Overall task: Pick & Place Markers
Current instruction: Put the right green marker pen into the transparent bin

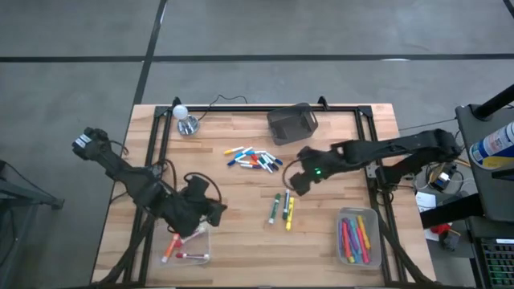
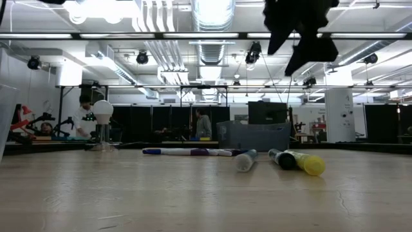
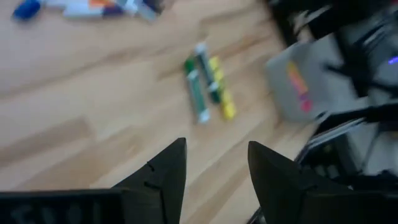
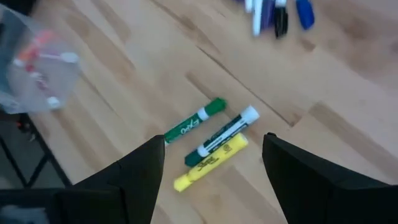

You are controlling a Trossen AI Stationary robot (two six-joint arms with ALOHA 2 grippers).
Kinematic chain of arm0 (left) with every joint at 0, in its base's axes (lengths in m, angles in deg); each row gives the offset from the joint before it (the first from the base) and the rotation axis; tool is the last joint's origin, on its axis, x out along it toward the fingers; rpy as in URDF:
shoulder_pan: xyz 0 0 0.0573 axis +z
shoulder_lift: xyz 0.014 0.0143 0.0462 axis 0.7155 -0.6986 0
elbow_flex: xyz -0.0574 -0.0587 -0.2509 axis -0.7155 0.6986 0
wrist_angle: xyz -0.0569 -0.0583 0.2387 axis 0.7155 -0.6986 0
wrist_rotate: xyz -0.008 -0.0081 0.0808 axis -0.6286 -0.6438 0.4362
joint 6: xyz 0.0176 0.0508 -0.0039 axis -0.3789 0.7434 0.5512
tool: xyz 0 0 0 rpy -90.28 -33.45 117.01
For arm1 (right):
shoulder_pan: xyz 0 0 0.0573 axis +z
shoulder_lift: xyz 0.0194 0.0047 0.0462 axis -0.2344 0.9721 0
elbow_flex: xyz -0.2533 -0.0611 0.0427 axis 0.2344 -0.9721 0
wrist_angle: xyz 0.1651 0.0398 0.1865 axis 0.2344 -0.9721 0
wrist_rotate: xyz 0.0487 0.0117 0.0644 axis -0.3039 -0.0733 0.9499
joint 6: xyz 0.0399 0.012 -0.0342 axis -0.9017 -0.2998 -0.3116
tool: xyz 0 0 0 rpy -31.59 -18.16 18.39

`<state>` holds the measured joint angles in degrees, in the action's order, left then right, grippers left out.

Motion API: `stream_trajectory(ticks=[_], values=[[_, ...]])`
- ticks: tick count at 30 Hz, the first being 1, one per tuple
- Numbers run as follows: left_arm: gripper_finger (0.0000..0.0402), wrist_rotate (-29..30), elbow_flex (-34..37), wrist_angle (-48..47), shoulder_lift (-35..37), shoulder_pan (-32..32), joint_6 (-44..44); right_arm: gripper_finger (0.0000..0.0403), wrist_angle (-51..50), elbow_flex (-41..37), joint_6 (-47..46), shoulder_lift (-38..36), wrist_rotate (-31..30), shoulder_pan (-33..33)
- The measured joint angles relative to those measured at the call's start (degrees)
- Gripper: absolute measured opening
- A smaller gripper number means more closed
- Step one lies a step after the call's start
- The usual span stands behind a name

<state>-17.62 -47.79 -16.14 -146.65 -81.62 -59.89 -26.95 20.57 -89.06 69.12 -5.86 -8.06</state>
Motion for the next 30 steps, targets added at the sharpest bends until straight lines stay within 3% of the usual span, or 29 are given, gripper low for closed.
stream_trajectory(ticks=[8, 18, 30], values=[[0.0167, 6.37, 0.00, 2.10, 1.52, 0.35, 6.06, 0.0258, -0.57, 3.45, 0.74, 12.02, 6.23, -0.55], [0.0168, 7.08, 0.00, 2.10, 1.52, 0.35, 7.70, 0.0258, -0.70, 7.36, 3.43, 24.46, 12.17, -1.52], [0.0168, 7.06, 0.00, 2.10, 1.50, 0.35, 7.83, 0.0252, -1.79, 7.76, 6.53, 29.87, 13.40, -5.64]])
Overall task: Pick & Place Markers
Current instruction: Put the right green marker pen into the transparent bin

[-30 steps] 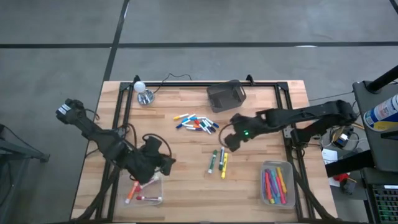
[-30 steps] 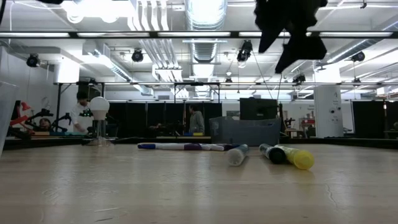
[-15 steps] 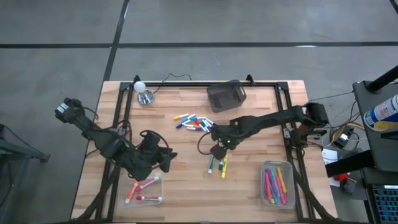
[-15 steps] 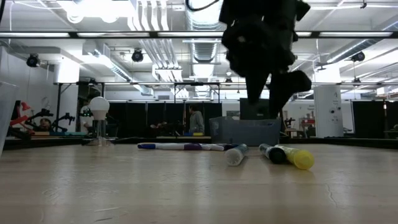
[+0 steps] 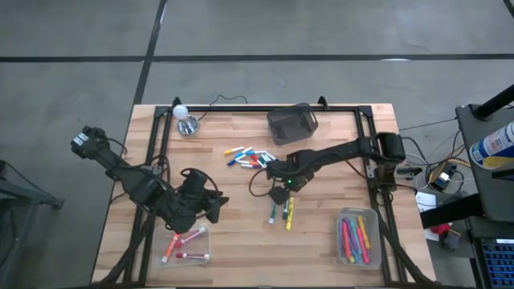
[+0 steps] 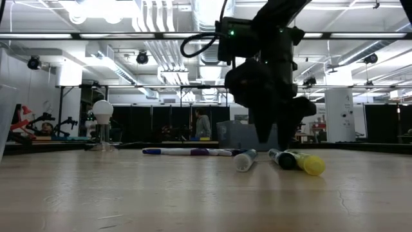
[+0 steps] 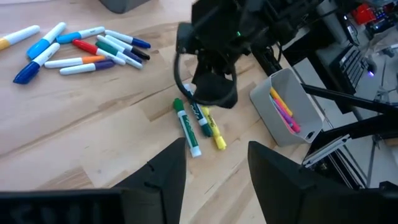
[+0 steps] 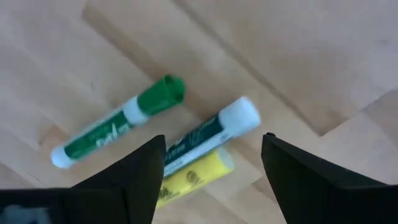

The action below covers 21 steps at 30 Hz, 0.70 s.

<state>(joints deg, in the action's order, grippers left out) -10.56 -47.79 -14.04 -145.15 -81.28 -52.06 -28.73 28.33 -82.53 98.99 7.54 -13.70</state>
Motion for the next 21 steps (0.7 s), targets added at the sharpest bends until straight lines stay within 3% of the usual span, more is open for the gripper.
stream_trajectory(ticks=[5, 9, 21], values=[[0.0168, 0.06, 0.01, 0.00, 0.00, 0.00, 0.68, 0.0224, 0.09, -0.15, 1.80, 0.59, 0.35, -2.10], [0.0168, 0.52, 0.02, 0.00, 0.00, 0.00, 0.83, 0.0201, -0.02, -0.08, 2.88, 2.56, 4.56, -2.60], [0.0168, 3.43, 0.04, -0.02, 0.07, 0.32, 2.69, 0.0167, 1.57, -0.11, 3.14, 3.23, 7.39, -2.76]])
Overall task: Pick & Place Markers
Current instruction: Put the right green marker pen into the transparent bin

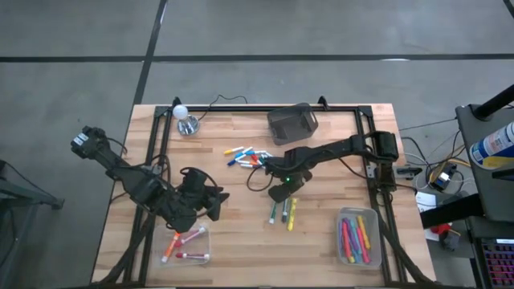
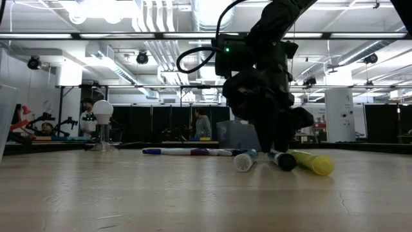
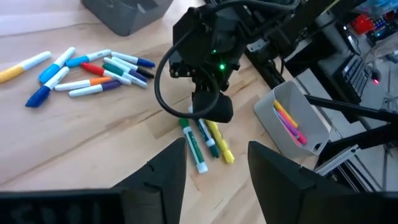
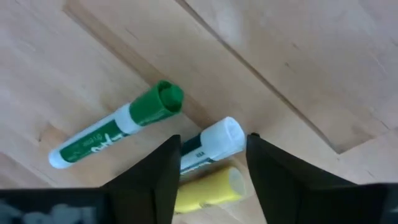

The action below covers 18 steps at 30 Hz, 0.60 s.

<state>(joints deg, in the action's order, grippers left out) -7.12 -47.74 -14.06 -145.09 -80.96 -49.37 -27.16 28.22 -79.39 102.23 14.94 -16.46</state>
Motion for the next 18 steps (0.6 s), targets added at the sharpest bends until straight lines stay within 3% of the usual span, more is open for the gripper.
stream_trajectory(ticks=[12, 18], values=[[0.0168, 0.02, 0.00, 0.00, 0.04, 0.71, 1.36, 0.0018, 4.70, 0.67, 4.62, -0.02, 0.25, -0.26], [0.0168, 0.03, 0.00, -0.02, 0.04, 1.17, 1.64, 0.0008, 2.21, 2.59, 7.05, -0.96, -0.23, -0.39]])
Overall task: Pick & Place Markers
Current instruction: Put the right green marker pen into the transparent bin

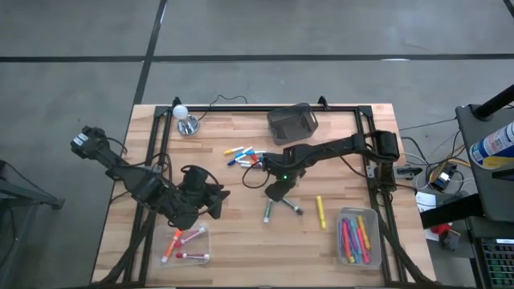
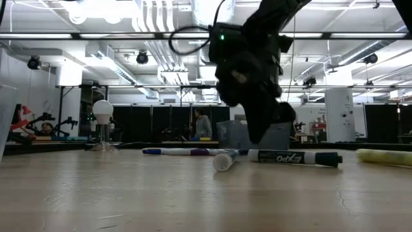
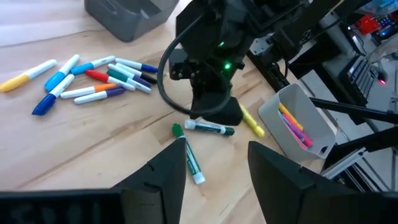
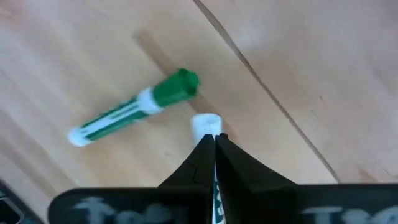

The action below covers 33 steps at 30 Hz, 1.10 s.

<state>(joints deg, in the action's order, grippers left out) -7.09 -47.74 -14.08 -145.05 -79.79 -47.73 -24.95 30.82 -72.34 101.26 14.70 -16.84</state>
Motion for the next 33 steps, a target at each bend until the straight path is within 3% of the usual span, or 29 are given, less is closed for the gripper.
stream_trajectory(ticks=[13, 17, 25, 33], values=[[0.0168, -0.02, 0.02, 0.00, 0.02, 0.44, 0.19, 0.0017, -4.36, 3.40, 3.64, -5.99, -1.33, 2.14], [0.0168, -0.03, 0.02, 0.00, 0.02, 0.46, 0.21, 0.0060, -4.15, 2.87, 3.93, -6.05, 0.04, 3.83], [0.0168, -0.01, 0.02, -0.02, 0.02, 1.00, 0.36, 0.0185, -3.89, 1.15, 6.46, -4.57, -1.30, 7.16], [0.0168, -0.03, 0.02, 0.01, 0.02, 1.00, 0.34, 0.0205, -3.67, 0.35, 7.06, -3.58, -8.58, 9.30]])
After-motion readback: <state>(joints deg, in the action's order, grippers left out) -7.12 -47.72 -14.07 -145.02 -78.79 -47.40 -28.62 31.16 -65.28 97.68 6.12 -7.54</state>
